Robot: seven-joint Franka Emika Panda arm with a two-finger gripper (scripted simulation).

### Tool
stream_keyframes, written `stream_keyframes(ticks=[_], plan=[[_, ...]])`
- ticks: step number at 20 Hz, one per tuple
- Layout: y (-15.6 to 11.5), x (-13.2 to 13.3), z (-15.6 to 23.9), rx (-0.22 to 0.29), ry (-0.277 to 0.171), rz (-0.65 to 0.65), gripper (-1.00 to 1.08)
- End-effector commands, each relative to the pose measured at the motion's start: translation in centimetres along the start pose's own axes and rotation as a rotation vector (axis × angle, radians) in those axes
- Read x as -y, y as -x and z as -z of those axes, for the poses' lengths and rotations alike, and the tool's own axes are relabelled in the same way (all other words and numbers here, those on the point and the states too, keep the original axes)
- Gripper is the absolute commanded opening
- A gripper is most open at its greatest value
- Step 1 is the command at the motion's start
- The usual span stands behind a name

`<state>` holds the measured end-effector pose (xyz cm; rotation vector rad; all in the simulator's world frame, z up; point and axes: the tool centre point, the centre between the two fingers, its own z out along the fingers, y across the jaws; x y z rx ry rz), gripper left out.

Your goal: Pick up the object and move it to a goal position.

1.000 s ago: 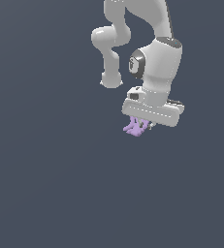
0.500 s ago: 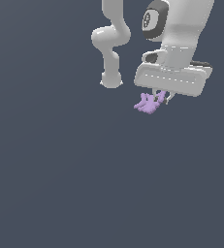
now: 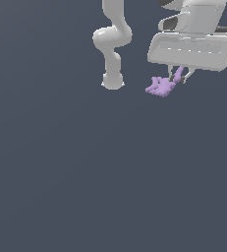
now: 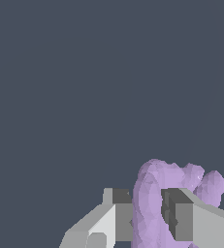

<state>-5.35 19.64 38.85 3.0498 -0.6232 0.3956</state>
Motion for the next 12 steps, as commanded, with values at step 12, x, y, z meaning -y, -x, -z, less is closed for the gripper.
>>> stream_keyframes(ticks=[12], plan=[[0.1, 0.6, 1.9, 0.001, 0.001, 0.000, -1.00]])
